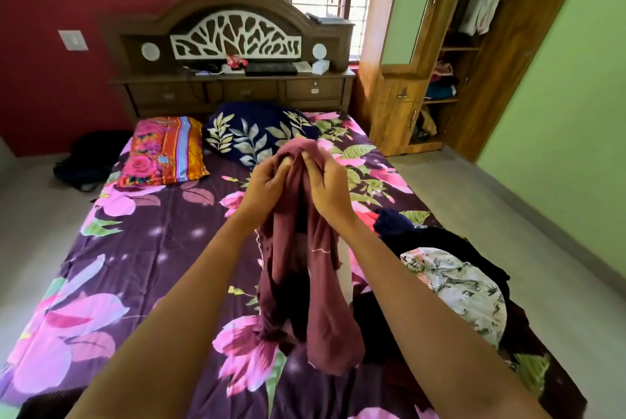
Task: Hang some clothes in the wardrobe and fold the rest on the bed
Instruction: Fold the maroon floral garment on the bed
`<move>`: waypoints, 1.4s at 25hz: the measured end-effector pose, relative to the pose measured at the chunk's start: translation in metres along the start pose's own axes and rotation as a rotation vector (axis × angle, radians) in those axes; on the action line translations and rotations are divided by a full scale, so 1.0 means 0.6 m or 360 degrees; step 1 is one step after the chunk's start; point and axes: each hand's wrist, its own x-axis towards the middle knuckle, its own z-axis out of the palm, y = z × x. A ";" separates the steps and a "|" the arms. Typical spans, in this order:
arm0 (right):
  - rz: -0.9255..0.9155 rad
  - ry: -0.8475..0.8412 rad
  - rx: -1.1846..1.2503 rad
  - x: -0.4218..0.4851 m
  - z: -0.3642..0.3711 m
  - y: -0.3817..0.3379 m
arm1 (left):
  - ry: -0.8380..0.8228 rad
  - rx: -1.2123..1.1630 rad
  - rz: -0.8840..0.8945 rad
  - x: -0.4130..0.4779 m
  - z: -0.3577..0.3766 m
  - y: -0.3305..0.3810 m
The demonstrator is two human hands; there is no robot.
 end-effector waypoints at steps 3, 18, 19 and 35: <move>-0.0161 0.0153 -0.0004 0.007 0.024 -0.046 | -0.0251 0.0224 -0.0191 -0.041 -0.061 -0.034; -0.0068 -0.0715 -0.0129 -0.016 0.110 -0.062 | -0.0142 0.0583 0.0192 -0.033 -0.203 0.065; -0.0055 -0.0836 -0.0091 -0.016 0.121 -0.064 | -0.0130 0.0604 0.0205 -0.035 -0.204 0.057; -0.0223 -0.0550 -0.0148 0.034 0.106 -0.030 | 0.0048 0.1224 -0.0443 -0.092 -0.264 -0.140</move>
